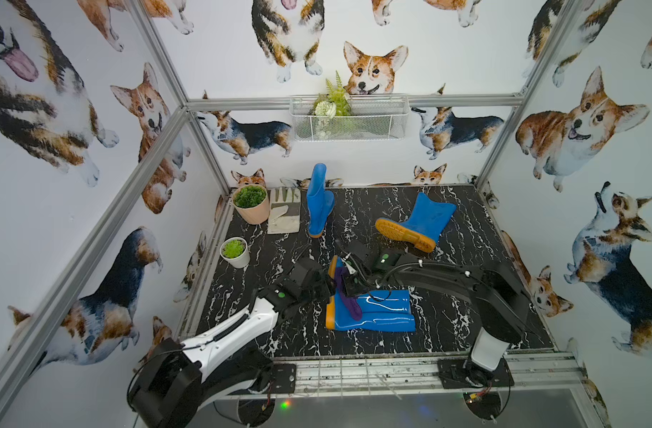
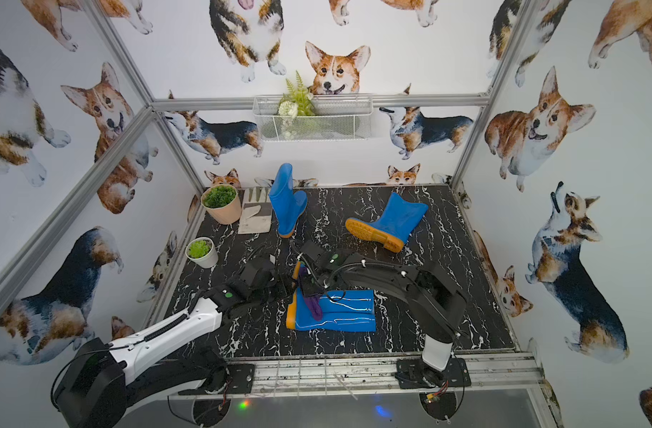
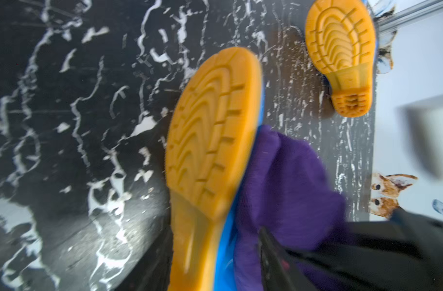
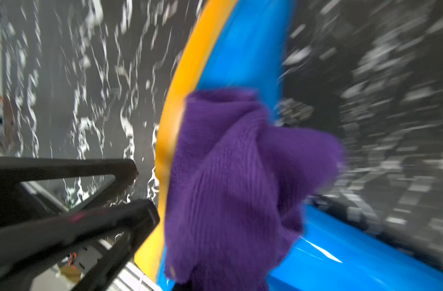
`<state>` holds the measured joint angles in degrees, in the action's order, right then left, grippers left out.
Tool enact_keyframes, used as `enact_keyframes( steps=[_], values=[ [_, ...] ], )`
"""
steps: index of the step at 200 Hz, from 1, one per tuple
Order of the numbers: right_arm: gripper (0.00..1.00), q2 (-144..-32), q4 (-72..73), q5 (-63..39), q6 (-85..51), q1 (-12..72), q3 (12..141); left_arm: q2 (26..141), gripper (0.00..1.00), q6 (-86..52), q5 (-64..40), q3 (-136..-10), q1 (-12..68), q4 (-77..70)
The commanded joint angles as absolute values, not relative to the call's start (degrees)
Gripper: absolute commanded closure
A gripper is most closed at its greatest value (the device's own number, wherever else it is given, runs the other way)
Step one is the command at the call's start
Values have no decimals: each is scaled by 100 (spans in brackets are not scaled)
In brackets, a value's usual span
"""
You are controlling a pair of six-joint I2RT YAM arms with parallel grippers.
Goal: Wipe the rubber boots with a cloth
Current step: Wipe the dirt off the rubber boot.
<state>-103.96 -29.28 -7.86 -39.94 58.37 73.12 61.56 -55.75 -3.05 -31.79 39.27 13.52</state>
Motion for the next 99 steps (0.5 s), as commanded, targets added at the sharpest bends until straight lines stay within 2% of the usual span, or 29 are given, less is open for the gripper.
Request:
enact_keyframes(
  steps=[1, 27, 57, 77, 99],
  values=[
    [100, -10624, -2815, -976, -4177, 5685, 7125, 6019, 44, -5635, -230, -3083, 3922, 1462],
    [100, -10184, -2527, -976, -4289, 4946, 5967, 6128, 43, -5466, -431, -3071, 3936, 1424],
    [100, -9170, -2803, -902, -4063, 3950, 4897, 6561, 42, -5284, -597, -3198, 4088, 1352],
    [100, -8335, -3167, -712, -3928, 3478, 4616, 6887, 42, -5221, -680, -3290, 4177, 1247],
    [100, -7693, -3413, -650, -3967, 3467, 4797, 7167, 42, -5205, -709, -3390, 4303, 1148]
  ],
)
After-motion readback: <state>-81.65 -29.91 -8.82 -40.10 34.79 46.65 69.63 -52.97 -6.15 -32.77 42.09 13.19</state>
